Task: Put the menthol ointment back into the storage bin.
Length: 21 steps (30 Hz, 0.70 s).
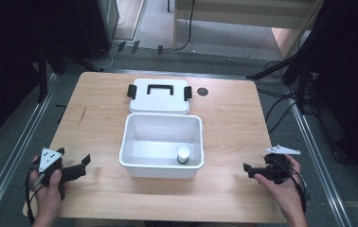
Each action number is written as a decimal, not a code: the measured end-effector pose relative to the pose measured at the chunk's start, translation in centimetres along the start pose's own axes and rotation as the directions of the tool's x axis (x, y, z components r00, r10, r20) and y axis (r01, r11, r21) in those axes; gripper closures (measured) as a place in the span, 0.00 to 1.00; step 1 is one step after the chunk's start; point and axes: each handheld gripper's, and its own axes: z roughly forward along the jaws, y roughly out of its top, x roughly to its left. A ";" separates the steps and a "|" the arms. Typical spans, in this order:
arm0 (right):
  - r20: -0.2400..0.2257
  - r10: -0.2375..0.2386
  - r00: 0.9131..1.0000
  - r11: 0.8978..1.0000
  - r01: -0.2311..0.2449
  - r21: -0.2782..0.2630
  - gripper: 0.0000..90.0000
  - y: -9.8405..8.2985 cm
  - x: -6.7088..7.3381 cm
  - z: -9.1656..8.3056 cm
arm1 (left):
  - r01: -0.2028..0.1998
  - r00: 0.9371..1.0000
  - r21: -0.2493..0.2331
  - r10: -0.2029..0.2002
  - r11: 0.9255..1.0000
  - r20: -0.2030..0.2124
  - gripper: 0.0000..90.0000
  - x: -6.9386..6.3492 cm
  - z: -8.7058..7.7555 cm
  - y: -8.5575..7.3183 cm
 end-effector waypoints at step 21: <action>0.007 0.042 0.999 0.969 -0.039 -0.244 0.00 -3.9 0.4 1.4 | 0.004 1.000 -0.005 -0.004 1.000 -0.003 0.01 0.1 -0.1 0.0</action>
